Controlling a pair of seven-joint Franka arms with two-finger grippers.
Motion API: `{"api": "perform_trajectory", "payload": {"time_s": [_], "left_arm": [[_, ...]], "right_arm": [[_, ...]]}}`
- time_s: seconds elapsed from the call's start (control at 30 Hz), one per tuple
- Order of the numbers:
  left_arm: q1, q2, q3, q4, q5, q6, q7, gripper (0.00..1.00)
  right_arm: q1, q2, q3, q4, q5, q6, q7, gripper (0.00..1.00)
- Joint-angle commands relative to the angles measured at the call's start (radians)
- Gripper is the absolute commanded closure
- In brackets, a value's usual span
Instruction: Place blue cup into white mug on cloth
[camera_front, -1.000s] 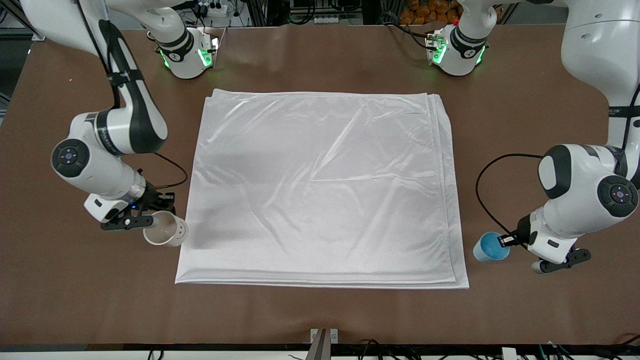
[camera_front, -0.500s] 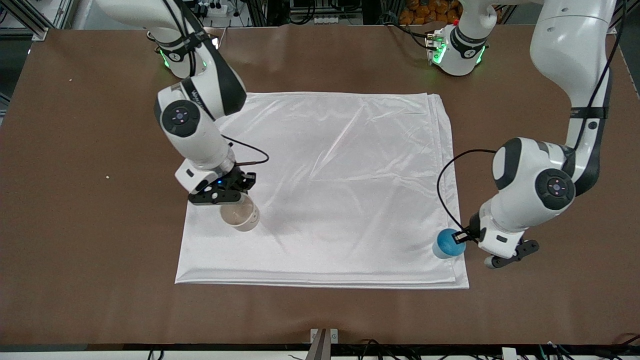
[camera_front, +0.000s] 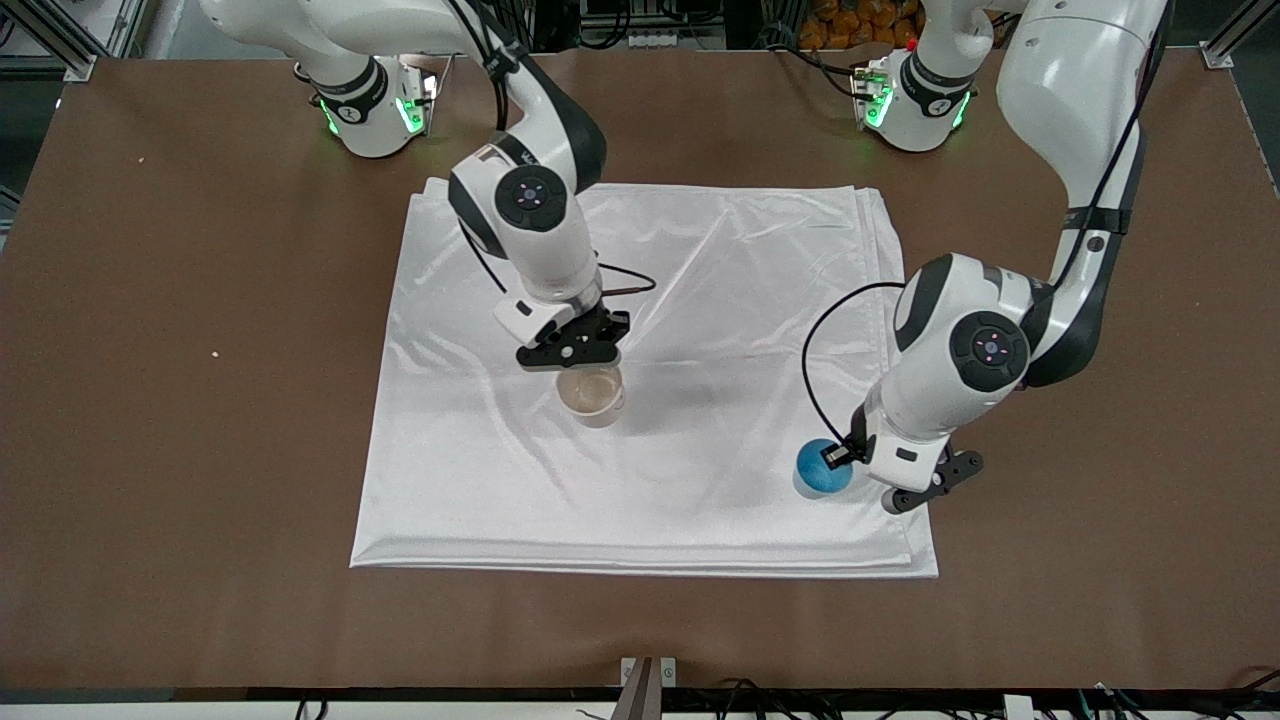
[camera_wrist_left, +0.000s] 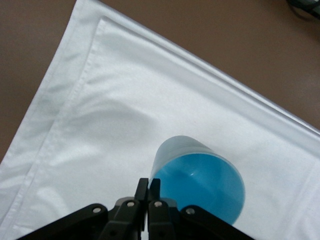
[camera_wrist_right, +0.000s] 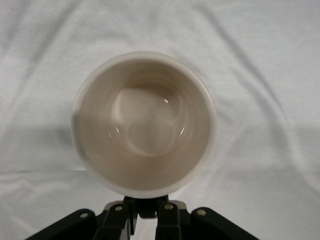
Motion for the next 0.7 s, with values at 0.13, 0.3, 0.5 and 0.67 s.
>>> {"api": "perform_trajectory", "payload": {"time_s": [0.13,0.3,0.5,0.67], "left_arm": [[-0.079,-0.034,0.006,-0.013,0.0,-0.01,-0.115,1.0],[-0.105,-0.037,0.008,-0.013,0.0,-0.008,-0.152,1.0],[-0.114,-0.037,0.006,0.004,0.0,-0.01,-0.184,1.0],[-0.139,-0.039,0.006,0.007,0.0,-0.01,-0.205,1.0]], "right_arm": [[0.096,0.151,-0.011,0.166,-0.009,-0.008,0.075,1.0],[0.133,0.19,-0.012,0.197,-0.012,-0.003,0.101,1.0],[0.157,0.213,-0.014,0.214,-0.013,0.0,0.103,1.0],[0.176,0.239,-0.015,0.24,-0.015,-0.002,0.103,1.0]]}}
